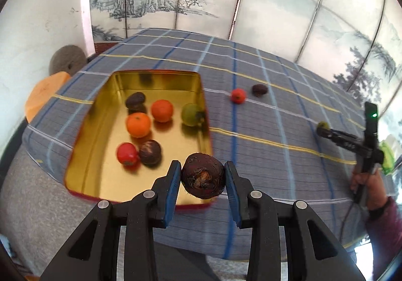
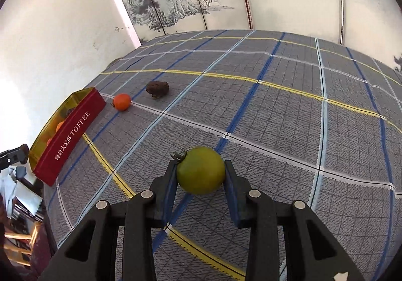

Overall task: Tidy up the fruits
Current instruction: 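Lower the dark brown fruit into the tray and open the left gripper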

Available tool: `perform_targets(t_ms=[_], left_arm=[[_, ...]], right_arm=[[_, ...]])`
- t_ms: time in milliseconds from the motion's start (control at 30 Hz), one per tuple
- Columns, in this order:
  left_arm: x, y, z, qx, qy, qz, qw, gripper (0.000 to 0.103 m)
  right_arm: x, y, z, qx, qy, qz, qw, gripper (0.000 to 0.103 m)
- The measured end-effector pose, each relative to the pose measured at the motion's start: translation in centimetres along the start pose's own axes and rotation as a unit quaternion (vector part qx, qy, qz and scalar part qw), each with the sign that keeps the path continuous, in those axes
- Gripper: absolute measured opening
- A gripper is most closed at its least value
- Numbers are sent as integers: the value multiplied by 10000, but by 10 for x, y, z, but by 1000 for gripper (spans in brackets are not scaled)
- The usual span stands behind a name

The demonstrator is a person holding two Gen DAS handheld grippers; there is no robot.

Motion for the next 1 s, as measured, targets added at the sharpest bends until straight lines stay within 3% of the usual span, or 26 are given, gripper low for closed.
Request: perform_targets(t_ms=[1000], left_arm=[[-61, 9, -34, -419, -26, -789, 9960, 37]], right_arm=[[-8, -4, 3, -67, 158, 82, 9998, 34]])
Point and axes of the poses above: each gripper's, at about its wrist camera, not at the fingertips, and x roughly against the way its jaws point, y to its left, z to its underside, the point moved 10 cm from there along -x, roughly the way its jaws point, and after that the axes turned 8 degrees about -z, right-handed, at the moved point
